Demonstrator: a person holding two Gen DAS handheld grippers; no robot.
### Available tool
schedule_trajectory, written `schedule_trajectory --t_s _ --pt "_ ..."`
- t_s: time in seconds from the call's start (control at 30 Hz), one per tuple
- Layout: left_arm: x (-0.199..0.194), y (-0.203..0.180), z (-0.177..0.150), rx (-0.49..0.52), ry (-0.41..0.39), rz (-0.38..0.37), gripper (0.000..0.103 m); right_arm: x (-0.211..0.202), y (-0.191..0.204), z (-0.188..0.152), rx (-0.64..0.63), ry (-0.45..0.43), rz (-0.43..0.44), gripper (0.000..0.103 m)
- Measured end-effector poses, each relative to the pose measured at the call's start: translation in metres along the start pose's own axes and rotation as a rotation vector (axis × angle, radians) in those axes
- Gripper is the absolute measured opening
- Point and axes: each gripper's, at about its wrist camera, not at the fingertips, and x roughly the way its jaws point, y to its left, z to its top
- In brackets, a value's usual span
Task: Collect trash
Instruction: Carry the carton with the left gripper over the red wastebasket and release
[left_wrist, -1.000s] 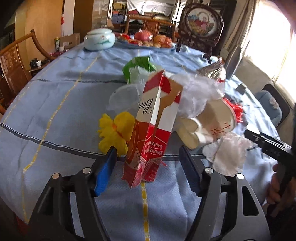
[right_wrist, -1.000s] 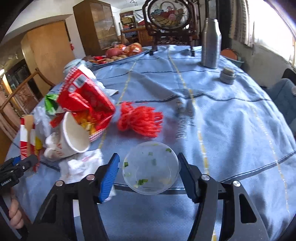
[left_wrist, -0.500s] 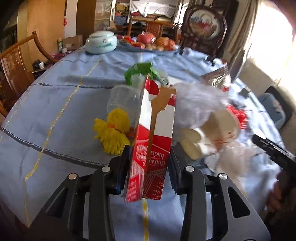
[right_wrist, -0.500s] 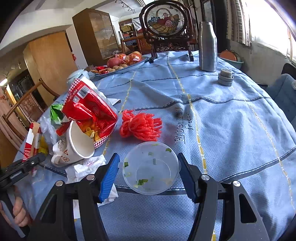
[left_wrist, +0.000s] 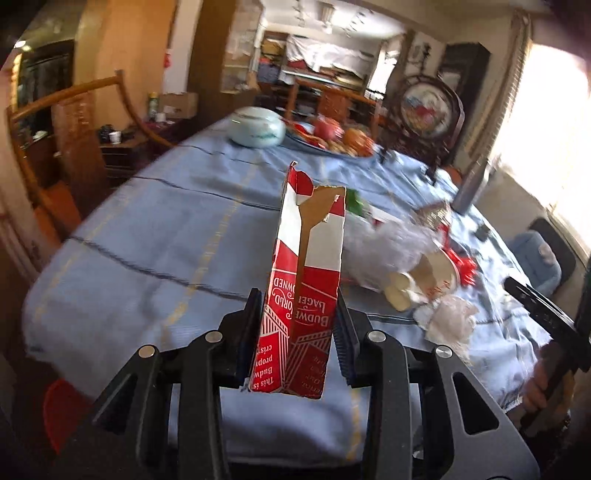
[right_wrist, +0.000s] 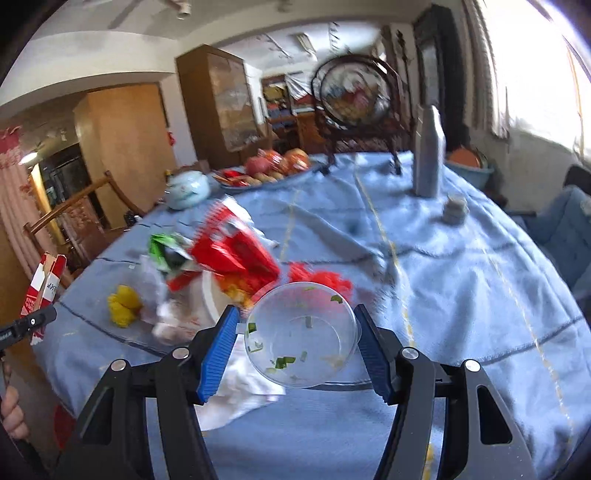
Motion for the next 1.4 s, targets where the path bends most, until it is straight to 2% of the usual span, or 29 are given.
schedule_trajectory --t_s 0.13,0.3,0.43,0.63,0.67,0.77,0.9,1.0,1.17,1.23,1.3,1.33,1.4 --pt "-0.032 0.043 -0.009 -0.076 -0.035 0.101 0.037 -0.008 0.025 0.003 -0.042 -0.013 0.064 0.063" --pt "-0.066 0.101 -0.037 -0.204 -0.034 0.225 0.037 -0.009 0.068 0.005 -0.103 -0.008 0.175 0.063" --pt "-0.084 0.152 -0.075 -0.331 0.008 0.365 0.037 -0.003 0.111 0.005 -0.156 0.015 0.276 0.063" --pt "-0.08 0.215 -0.136 -0.491 0.121 0.461 0.038 0.001 0.177 -0.002 -0.231 0.052 0.4 0.063" --pt "-0.077 0.223 -0.142 -0.515 0.135 0.469 0.043 0.001 0.19 -0.004 -0.247 0.061 0.415 0.063" --pt "-0.077 0.24 -0.153 -0.576 0.144 0.483 0.069 -0.002 0.225 -0.011 -0.291 0.084 0.459 0.063" --pt "-0.094 0.255 -0.157 -0.623 0.093 0.514 0.082 -0.012 0.278 -0.027 -0.369 0.115 0.547 0.063" --pt "-0.113 0.266 -0.162 -0.673 0.031 0.572 0.095 -0.016 0.319 -0.042 -0.44 0.156 0.627 0.063" --pt "-0.113 0.284 -0.16 -0.665 0.049 0.718 0.095 -0.015 0.4 -0.074 -0.578 0.244 0.755 0.063" --pt "-0.118 0.291 -0.161 -0.665 0.042 0.75 0.095 -0.014 0.432 -0.085 -0.636 0.279 0.815 0.063" --pt "-0.125 0.296 -0.162 -0.67 0.03 0.782 0.095 -0.011 0.456 -0.092 -0.677 0.307 0.85 0.072" --pt "-0.128 0.299 -0.162 -0.673 0.021 0.806 0.095 -0.009 0.462 -0.093 -0.679 0.303 0.851 0.079" --pt "-0.134 0.303 -0.163 -0.678 0.01 0.844 0.095 -0.009 0.467 -0.089 -0.667 0.274 0.841 0.08"
